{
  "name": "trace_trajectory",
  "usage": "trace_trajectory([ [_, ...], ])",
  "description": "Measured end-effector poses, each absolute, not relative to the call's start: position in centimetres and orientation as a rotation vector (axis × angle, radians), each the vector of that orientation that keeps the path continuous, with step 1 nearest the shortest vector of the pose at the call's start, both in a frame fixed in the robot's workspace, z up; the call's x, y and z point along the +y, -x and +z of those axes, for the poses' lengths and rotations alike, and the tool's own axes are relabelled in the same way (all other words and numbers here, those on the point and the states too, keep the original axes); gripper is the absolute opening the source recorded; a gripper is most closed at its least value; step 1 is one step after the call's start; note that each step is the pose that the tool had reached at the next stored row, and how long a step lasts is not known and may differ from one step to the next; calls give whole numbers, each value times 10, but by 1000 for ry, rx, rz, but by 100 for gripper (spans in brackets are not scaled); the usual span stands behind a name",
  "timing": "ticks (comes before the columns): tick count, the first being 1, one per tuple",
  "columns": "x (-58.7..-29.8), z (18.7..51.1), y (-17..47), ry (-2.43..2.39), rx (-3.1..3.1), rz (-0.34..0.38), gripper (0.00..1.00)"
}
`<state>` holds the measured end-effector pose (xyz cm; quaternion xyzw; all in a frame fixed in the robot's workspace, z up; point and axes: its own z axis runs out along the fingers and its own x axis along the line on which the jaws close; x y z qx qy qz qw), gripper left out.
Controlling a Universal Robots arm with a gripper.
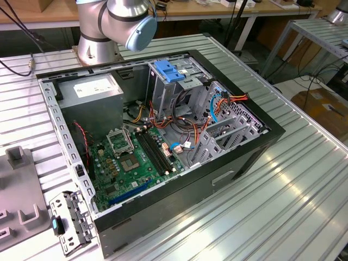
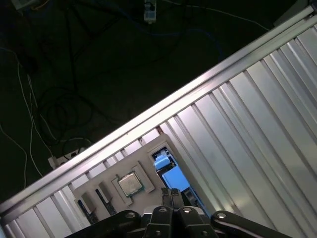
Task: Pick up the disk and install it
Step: 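Pick up the disk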
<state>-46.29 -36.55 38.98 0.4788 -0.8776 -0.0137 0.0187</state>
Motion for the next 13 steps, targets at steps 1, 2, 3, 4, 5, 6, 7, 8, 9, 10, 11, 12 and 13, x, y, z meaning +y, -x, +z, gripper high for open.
trace_trajectory([
  [1,-365,390,463,-1491,-2722,-42,11],
  [2,-365,390,463,-1494,-2721,-42,11],
  [3,-365,390,463,-1494,-2720,-42,11],
  [4,-365,390,463,-1495,-2720,-42,11],
  [5,-365,390,463,-1495,-2720,-42,11],
  [6,-365,390,463,-1495,-2720,-42,11],
  [7,-365,390,463,-1495,-2720,-42,11],
  [8,-365,390,463,-1495,-2720,-42,11],
  [9,-365,390,463,-1495,-2720,-42,11],
  [10,-365,390,463,-1495,-2720,-42,11],
  [11,-365,390,463,-1495,-2720,-42,11],
  [12,-365,390,463,-1495,-2720,-42,11],
  [13,-365,390,463,-1495,-2720,-42,11],
])
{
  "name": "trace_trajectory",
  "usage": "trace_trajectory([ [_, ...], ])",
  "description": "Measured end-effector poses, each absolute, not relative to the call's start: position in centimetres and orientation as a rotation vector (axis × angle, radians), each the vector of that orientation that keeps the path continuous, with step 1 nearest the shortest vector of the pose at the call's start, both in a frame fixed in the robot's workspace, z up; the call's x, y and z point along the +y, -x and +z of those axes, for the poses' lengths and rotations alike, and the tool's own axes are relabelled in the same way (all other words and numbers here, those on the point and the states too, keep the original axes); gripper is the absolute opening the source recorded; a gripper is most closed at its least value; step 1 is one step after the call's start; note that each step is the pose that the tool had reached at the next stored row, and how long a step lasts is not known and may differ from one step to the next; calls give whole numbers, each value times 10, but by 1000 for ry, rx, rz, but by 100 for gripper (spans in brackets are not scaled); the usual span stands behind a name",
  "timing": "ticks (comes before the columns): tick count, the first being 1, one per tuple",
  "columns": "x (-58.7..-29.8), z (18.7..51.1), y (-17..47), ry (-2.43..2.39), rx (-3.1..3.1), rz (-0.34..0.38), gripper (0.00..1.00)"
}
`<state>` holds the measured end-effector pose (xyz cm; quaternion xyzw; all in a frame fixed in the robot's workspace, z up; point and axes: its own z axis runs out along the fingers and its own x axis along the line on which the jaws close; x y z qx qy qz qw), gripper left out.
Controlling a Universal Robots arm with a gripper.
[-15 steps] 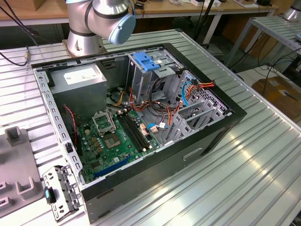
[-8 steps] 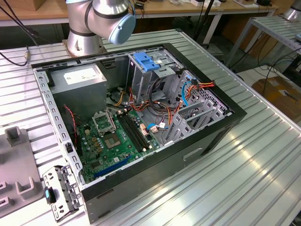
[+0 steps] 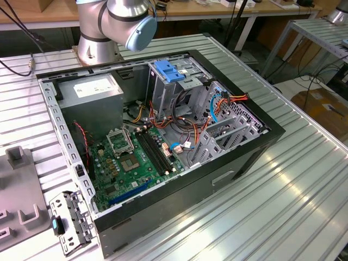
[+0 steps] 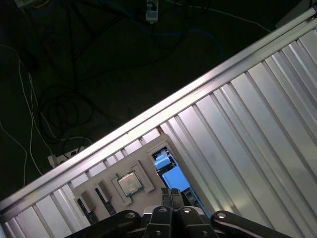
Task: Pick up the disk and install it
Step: 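Pick up the disk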
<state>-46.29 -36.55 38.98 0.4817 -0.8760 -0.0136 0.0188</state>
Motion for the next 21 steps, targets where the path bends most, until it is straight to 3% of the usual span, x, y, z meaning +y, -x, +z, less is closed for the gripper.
trace_trajectory([
  [21,-365,387,463,-1934,-2433,-23,11],
])
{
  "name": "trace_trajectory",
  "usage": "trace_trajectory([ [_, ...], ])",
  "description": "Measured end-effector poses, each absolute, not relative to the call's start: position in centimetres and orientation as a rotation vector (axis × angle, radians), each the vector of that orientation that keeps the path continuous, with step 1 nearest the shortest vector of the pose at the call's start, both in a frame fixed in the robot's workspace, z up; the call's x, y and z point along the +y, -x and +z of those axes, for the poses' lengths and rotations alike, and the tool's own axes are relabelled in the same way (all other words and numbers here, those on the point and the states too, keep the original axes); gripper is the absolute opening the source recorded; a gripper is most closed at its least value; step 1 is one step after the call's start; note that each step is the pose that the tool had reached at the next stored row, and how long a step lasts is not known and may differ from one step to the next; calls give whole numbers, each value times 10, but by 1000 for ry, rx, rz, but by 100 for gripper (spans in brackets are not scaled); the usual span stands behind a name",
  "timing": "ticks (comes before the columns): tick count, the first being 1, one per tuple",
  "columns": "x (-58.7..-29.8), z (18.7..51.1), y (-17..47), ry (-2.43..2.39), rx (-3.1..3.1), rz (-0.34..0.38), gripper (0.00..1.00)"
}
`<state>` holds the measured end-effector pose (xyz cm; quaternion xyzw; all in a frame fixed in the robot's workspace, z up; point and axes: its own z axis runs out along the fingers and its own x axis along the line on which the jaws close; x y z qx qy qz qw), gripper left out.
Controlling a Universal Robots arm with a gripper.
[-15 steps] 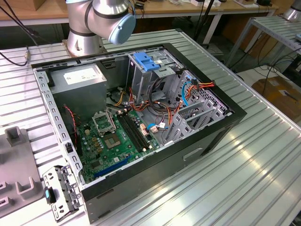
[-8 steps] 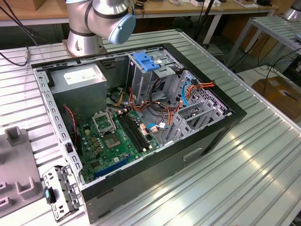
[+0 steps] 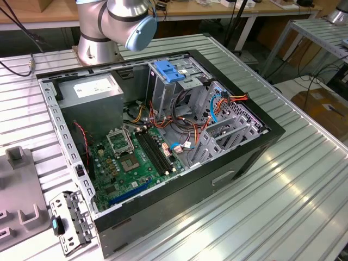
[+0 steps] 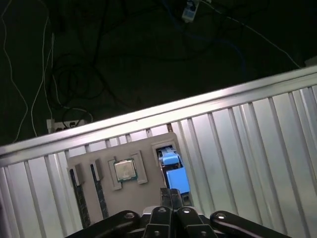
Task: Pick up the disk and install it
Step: 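Pick up the disk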
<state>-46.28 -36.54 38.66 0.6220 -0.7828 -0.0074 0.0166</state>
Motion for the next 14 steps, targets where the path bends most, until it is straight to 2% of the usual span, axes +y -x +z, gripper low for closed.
trace_trajectory([
  [14,-365,386,463,-2124,-2268,-19,11],
])
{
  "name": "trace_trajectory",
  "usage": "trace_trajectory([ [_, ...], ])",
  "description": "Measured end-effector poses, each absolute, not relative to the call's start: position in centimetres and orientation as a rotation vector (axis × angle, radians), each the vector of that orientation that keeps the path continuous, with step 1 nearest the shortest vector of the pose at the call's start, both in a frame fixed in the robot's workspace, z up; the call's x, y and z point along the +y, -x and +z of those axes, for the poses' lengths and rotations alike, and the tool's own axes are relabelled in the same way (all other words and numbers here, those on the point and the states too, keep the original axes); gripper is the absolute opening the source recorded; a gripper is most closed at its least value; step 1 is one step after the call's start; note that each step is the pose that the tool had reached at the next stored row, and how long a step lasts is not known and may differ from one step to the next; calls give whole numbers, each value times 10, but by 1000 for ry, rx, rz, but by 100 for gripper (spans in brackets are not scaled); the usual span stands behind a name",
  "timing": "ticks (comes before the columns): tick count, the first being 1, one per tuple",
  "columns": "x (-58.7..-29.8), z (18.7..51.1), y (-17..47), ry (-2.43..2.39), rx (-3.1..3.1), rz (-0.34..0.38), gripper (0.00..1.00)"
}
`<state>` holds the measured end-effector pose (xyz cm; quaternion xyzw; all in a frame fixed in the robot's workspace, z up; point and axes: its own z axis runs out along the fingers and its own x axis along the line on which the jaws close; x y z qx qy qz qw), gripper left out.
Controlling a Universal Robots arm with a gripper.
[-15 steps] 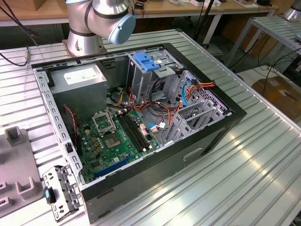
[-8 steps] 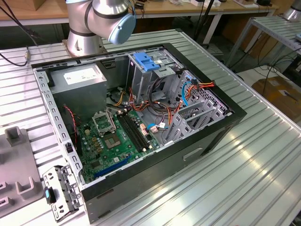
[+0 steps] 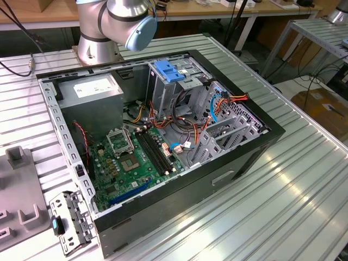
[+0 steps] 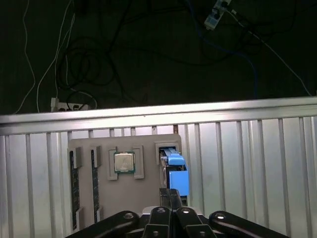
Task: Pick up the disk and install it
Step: 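Pick up the disk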
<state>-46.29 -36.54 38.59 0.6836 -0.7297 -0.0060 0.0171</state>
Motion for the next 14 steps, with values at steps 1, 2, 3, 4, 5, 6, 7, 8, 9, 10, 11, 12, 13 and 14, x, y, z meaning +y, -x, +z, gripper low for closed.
trace_trajectory([
  [1,-365,386,463,-2127,-2265,-19,11],
  [2,-365,386,463,-2140,-2253,-18,11],
  [3,-365,385,463,-2154,-2240,-18,11],
  [4,-364,384,462,-2165,-2231,-14,11],
  [5,-363,381,462,-2171,-2228,-11,11],
  [6,-363,379,462,-2177,-2223,-10,11],
  [7,-363,377,462,-2180,-2220,-9,11],
  [8,-363,375,462,-2181,-2219,-9,17],
  [9,-363,372,462,-2181,-2219,-10,24],
  [10,-363,370,462,-2182,-2219,-10,29],
  [11,-363,368,462,-2182,-2219,-11,36],
  [12,-363,367,462,-2182,-2219,-11,36],
  [13,-363,365,462,-2183,-2219,-11,42],
  [14,-363,363,462,-2183,-2219,-12,47],
])
